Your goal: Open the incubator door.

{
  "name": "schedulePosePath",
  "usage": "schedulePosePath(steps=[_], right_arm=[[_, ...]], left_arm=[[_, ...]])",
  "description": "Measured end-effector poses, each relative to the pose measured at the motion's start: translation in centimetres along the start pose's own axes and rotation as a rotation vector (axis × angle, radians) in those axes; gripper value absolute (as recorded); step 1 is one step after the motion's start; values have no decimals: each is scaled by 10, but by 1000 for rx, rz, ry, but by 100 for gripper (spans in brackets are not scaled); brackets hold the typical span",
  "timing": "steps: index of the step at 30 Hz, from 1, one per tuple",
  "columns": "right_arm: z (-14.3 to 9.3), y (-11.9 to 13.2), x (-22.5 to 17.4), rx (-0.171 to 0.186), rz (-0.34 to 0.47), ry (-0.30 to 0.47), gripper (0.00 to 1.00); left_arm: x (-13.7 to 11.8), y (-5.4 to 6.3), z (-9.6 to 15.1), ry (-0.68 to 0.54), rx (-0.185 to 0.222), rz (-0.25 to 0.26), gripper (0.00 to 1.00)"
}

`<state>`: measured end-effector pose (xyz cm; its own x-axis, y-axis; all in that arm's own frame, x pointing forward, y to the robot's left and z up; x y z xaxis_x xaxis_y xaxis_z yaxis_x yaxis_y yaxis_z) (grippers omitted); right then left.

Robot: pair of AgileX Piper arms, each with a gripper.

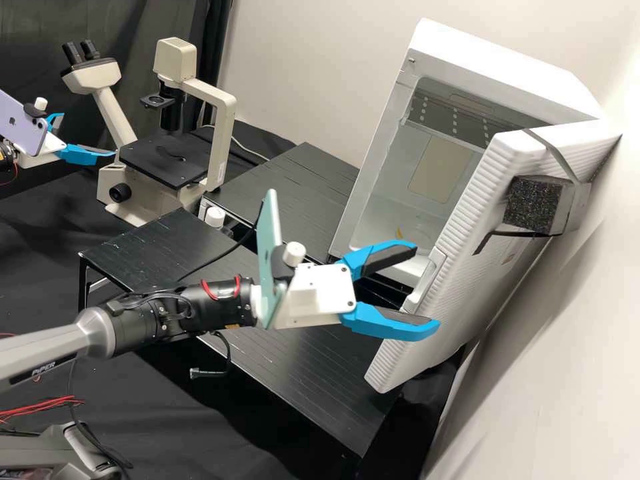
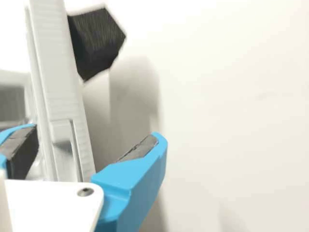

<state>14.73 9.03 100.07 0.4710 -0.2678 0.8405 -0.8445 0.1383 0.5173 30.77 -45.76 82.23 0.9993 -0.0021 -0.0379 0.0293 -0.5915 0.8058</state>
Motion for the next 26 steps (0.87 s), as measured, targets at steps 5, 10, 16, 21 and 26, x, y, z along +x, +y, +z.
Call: schedulePosePath(steps=[5,10,16,21,26], right_arm=[[-7,9,-14,4,67,42,100],[-15,7,-30,85,6,177,100],[-27,-5,-46,264,-191,478,100],[-30,-15,-60,415,-327,682,100],[-29,-25,-66,471,-402,731,100]], left_arm=[[0,0,0,0,0,0,100],[0,0,0,0,0,0,100],[0,0,0,0,0,0,100],[0,0,0,0,0,0,100],[0,0,0,0,0,0,100]])
